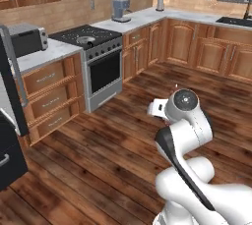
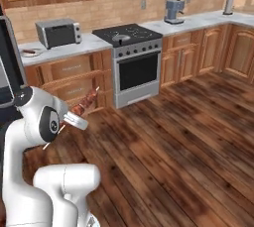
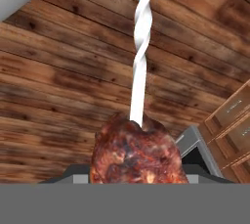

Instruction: Place the cold items (peach and lemon wedge) from the fridge in one tupperware on the dining counter. Place the warm items (kebab skewer and hot dog) in the stove area in another tupperware.

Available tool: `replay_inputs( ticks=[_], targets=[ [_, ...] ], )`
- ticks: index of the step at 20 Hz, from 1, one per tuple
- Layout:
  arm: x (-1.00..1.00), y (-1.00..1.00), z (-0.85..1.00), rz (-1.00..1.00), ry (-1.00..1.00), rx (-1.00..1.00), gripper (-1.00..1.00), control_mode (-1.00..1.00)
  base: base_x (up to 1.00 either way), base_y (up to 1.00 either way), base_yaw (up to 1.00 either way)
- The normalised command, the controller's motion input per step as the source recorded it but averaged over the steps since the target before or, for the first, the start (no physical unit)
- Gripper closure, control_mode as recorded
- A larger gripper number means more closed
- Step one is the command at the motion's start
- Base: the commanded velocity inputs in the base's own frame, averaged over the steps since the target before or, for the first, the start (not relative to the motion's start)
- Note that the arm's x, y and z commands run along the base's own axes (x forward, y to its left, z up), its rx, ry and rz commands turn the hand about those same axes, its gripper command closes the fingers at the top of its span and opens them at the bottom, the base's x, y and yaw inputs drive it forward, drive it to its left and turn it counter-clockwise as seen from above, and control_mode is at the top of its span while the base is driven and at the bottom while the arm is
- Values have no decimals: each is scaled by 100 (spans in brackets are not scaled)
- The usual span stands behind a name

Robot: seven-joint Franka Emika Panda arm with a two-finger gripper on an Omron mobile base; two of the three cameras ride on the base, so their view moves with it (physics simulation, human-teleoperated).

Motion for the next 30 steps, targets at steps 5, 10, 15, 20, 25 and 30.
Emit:
replay_inputs(
  ticks=[5, 10, 15, 20, 25, 30],
  targets=[
    [0, 0, 0, 0, 0, 0, 100, 100, -100, -20, 0],
    [0, 0, 0, 0, 0, 0, 100, 100, -100, -23, 0],
    [0, 0, 0, 0, 0, 0, 100, 100, -100, -23, 0],
    [0, 0, 0, 0, 0, 0, 100, 100, -91, -57, 0],
    [0, 0, 0, 0, 0, 0, 100, 100, -63, -100, 0],
    [0, 0, 0, 0, 0, 0, 100, 100, -100, -100, 0]
  ],
)
